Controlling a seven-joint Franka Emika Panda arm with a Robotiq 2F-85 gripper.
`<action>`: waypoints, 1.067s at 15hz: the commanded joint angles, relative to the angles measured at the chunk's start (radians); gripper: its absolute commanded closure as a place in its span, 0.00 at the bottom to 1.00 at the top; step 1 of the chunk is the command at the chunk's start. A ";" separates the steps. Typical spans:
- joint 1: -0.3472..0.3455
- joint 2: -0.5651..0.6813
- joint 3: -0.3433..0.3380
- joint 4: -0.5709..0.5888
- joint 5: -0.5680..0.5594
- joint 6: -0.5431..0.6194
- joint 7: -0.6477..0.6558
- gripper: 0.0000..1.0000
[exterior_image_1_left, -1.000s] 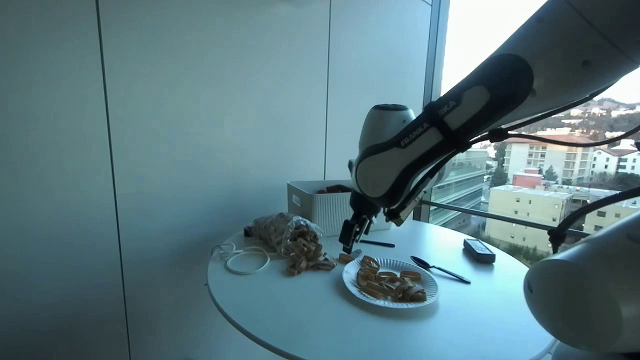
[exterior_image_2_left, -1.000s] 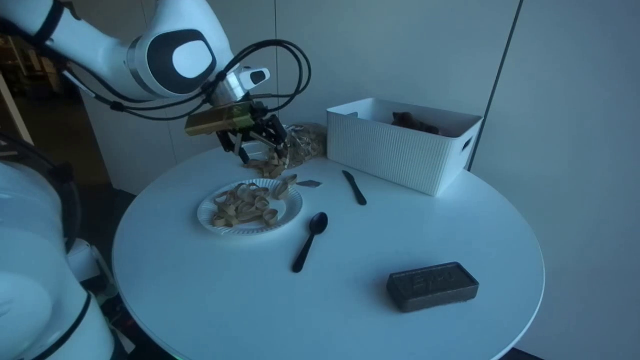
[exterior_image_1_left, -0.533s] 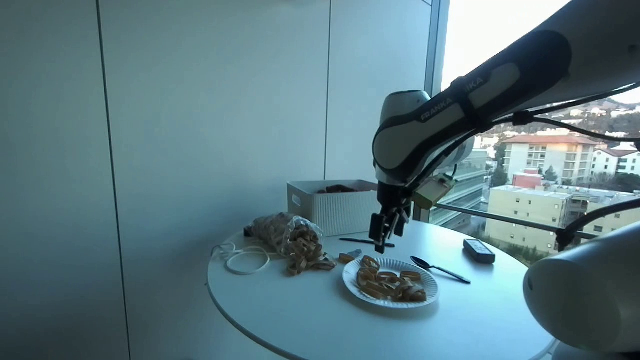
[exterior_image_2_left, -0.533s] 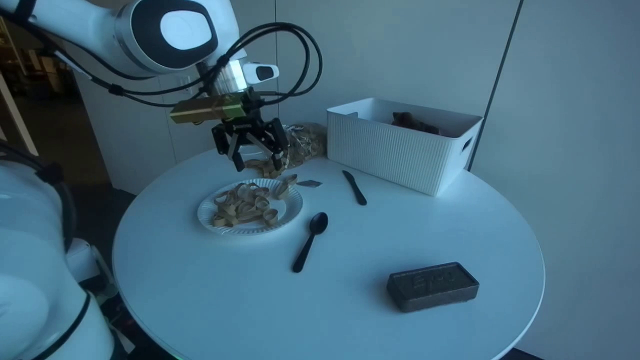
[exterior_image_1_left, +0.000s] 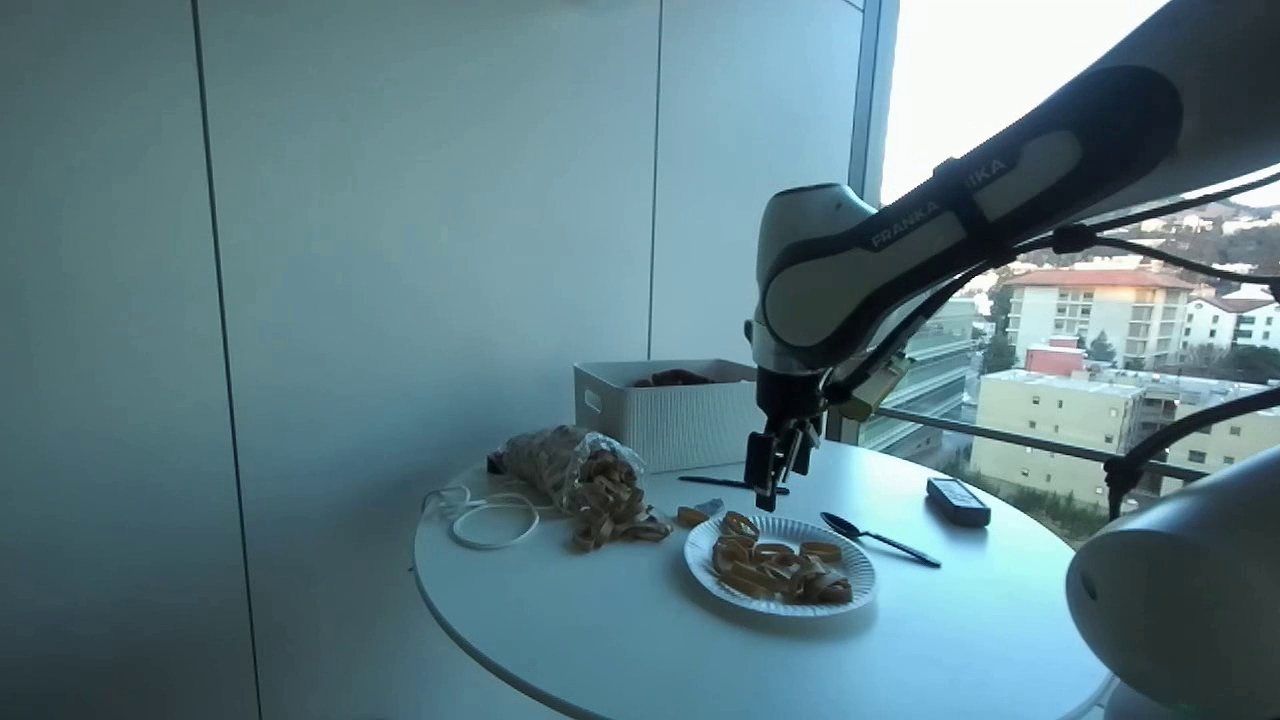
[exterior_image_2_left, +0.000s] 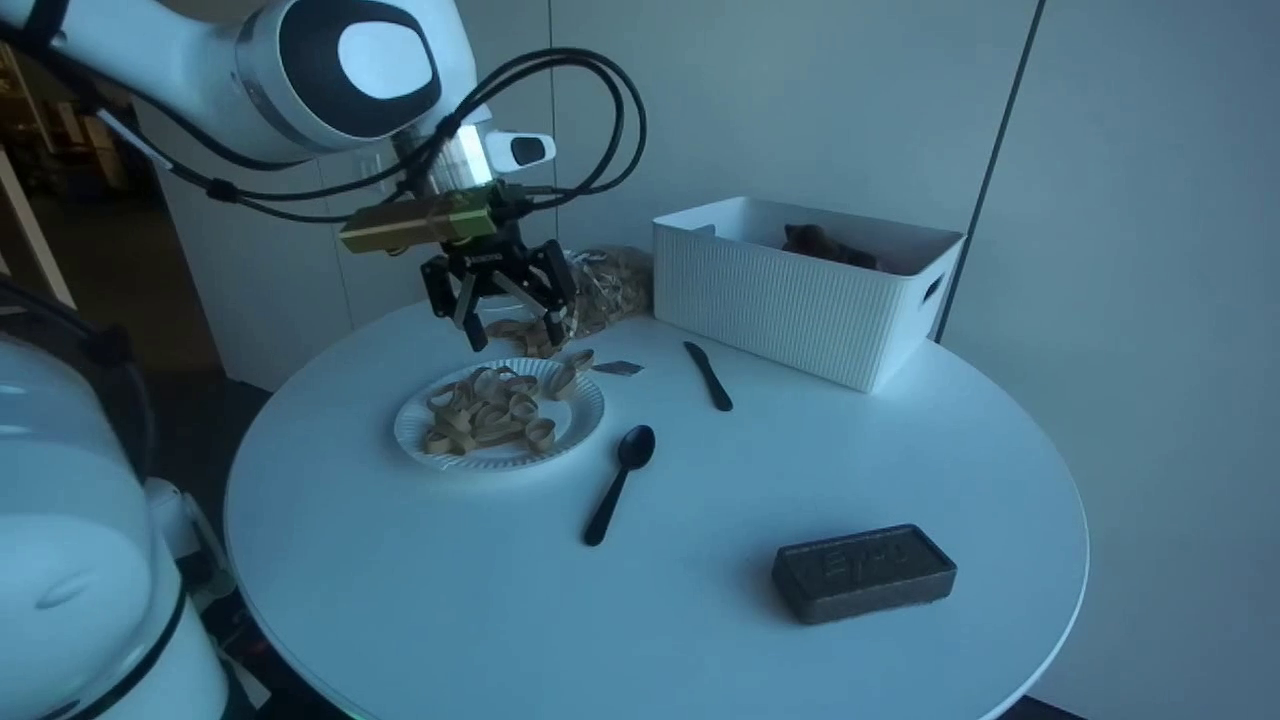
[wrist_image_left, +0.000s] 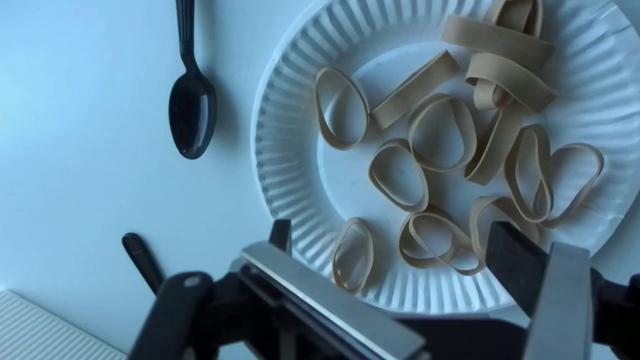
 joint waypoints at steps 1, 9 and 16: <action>0.169 0.052 -0.152 0.001 -0.053 -0.008 -0.015 0.00; 0.297 0.235 -0.263 -0.006 -0.106 0.018 -0.064 0.00; 0.320 0.407 -0.266 -0.001 -0.134 0.142 -0.085 0.27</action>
